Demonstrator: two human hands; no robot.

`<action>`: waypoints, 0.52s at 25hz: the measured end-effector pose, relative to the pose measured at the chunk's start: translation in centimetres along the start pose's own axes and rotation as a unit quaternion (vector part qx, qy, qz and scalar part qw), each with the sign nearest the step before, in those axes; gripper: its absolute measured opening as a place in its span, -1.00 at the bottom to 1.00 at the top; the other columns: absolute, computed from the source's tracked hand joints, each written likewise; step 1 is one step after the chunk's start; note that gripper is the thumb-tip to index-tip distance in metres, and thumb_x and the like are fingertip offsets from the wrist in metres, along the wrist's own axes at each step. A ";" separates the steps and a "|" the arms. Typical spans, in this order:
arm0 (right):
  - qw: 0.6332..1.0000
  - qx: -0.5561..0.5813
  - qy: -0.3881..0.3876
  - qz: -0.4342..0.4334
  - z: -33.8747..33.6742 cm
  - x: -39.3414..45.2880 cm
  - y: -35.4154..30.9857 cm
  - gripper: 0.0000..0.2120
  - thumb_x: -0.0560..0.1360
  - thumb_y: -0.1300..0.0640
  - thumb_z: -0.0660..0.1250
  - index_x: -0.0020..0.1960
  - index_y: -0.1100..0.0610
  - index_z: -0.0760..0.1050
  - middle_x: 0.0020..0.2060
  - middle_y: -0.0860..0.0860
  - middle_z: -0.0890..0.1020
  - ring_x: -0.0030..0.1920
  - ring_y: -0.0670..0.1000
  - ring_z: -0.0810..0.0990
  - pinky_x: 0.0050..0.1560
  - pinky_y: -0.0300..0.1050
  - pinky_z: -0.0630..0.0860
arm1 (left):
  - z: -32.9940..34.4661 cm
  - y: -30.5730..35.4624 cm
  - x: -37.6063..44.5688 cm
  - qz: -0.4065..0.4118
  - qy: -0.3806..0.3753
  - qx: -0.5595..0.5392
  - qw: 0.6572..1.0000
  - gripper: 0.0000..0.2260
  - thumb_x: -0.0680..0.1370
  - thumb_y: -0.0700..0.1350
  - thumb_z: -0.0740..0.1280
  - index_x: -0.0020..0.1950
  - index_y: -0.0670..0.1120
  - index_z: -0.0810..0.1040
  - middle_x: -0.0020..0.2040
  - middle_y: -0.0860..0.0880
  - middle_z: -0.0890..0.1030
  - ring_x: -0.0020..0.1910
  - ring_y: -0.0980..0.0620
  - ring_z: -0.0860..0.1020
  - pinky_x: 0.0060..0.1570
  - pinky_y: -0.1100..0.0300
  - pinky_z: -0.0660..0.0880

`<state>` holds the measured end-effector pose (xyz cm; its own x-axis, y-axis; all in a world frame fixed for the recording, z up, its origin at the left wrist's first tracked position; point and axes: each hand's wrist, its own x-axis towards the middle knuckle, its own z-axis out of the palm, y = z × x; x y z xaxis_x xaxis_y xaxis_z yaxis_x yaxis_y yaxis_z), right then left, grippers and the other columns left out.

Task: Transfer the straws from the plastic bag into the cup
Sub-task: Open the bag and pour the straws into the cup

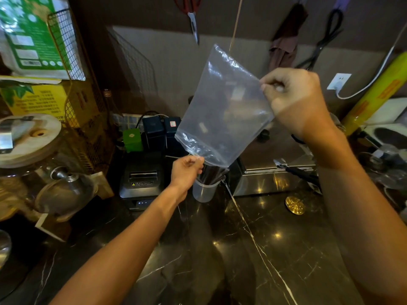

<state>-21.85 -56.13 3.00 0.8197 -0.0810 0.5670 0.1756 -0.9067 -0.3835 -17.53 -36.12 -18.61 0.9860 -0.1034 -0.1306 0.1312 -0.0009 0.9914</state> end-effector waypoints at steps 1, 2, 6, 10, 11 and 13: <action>1.000 0.005 0.004 0.004 0.0 -0.2 0.1 -0.80 0.57 0.14 0.32 0.06 0.13 0.70 -0.11 0.04 0.70 -0.03 0.05 0.65 0.03 0.04 0.60 | -0.2 0.2 -0.1 0.010 0.014 -0.005 1.000 -0.86 0.64 -0.17 0.36 -0.03 -0.22 0.66 -0.20 -0.03 0.63 -0.24 0.12 0.57 -0.29 0.44 0.53; 1.000 0.007 0.012 0.007 -0.2 -0.4 0.2 -0.81 0.57 0.14 0.33 0.06 0.13 0.70 -0.13 0.03 0.68 -0.04 0.05 0.65 0.03 0.04 0.60 | -0.3 0.7 -0.3 0.024 0.029 -0.009 0.999 -0.86 0.64 -0.17 0.35 0.01 -0.23 0.65 -0.19 -0.03 0.63 -0.24 0.13 0.57 -0.29 0.45 0.53; 0.999 0.012 0.033 0.014 -1.1 -0.1 0.0 -0.81 0.59 0.17 0.31 0.07 0.17 0.69 -0.13 0.06 0.68 -0.06 0.05 0.63 0.04 0.04 0.60 | -1.1 2.1 -0.3 0.075 0.076 -0.023 0.994 -0.85 0.64 -0.16 0.35 0.12 -0.21 0.64 -0.13 -0.02 0.64 -0.17 0.13 0.59 -0.25 0.47 0.52; 0.999 0.023 0.043 0.001 -1.6 -0.2 -0.7 -0.81 0.61 0.15 0.30 0.08 0.14 0.68 -0.15 -0.02 0.63 -0.09 -0.02 0.59 -0.02 -0.06 0.58 | -1.1 2.8 -0.1 0.085 0.082 -0.022 0.993 -0.85 0.64 -0.14 0.36 0.12 -0.19 0.65 -0.14 -0.01 0.64 -0.17 0.14 0.60 -0.25 0.46 0.52; 0.999 0.023 0.039 -0.003 -1.5 -0.3 -0.6 -0.81 0.61 0.14 0.30 0.09 0.13 0.68 -0.12 -0.02 0.64 -0.06 -0.01 0.60 -0.02 -0.04 0.59 | -1.0 2.8 -0.2 0.083 0.077 -0.021 0.993 -0.85 0.64 -0.15 0.36 0.11 -0.20 0.65 -0.15 -0.01 0.65 -0.20 0.17 0.61 -0.25 0.46 0.52; 0.999 0.024 0.029 0.007 -1.3 -0.9 0.1 -0.82 0.61 0.13 0.31 0.09 0.11 0.69 -0.11 -0.02 0.64 -0.04 0.02 0.62 -0.01 0.04 0.61 | -0.7 2.3 -0.8 0.073 0.056 -0.019 0.996 -0.84 0.64 -0.16 0.35 0.08 -0.24 0.65 -0.16 -0.01 0.65 -0.25 0.26 0.62 -0.24 0.44 0.54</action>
<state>-23.29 -56.64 3.36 0.7890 -0.1184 0.6029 0.1921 -0.8845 -0.4251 -17.91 -35.36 -16.25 0.9999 0.0121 0.0114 -0.0119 0.0441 0.9990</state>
